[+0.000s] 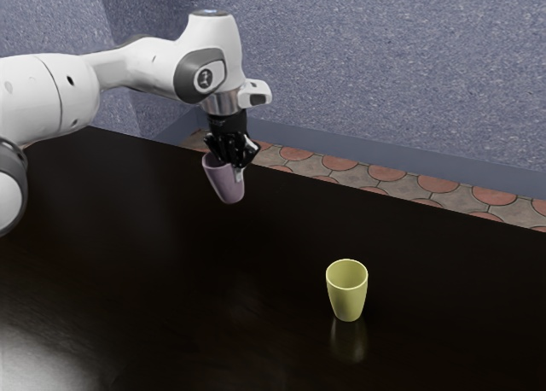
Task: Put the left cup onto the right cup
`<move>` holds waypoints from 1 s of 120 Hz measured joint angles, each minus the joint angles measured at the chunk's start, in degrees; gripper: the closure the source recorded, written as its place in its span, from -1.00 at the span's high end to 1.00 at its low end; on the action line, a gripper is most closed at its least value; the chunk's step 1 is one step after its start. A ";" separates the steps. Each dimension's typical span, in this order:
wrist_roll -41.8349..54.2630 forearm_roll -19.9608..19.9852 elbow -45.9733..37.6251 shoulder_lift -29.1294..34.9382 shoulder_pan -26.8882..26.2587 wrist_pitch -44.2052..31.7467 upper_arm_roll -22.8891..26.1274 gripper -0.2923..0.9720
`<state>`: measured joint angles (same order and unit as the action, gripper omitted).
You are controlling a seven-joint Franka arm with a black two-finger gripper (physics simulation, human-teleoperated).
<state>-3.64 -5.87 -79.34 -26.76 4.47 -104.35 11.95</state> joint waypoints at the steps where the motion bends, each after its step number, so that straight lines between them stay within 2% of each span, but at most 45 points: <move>1: -0.13 -0.08 0.02 0.00 0.02 0.05 0.19 -0.70; 93: -12.04 -7.08 0.13 -0.07 -0.26 2.45 13.35 -0.70; 120: -15.11 -8.16 0.13 -0.09 -0.42 2.73 15.73 -0.70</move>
<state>-18.75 -14.03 -79.21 -26.85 4.05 -101.63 27.68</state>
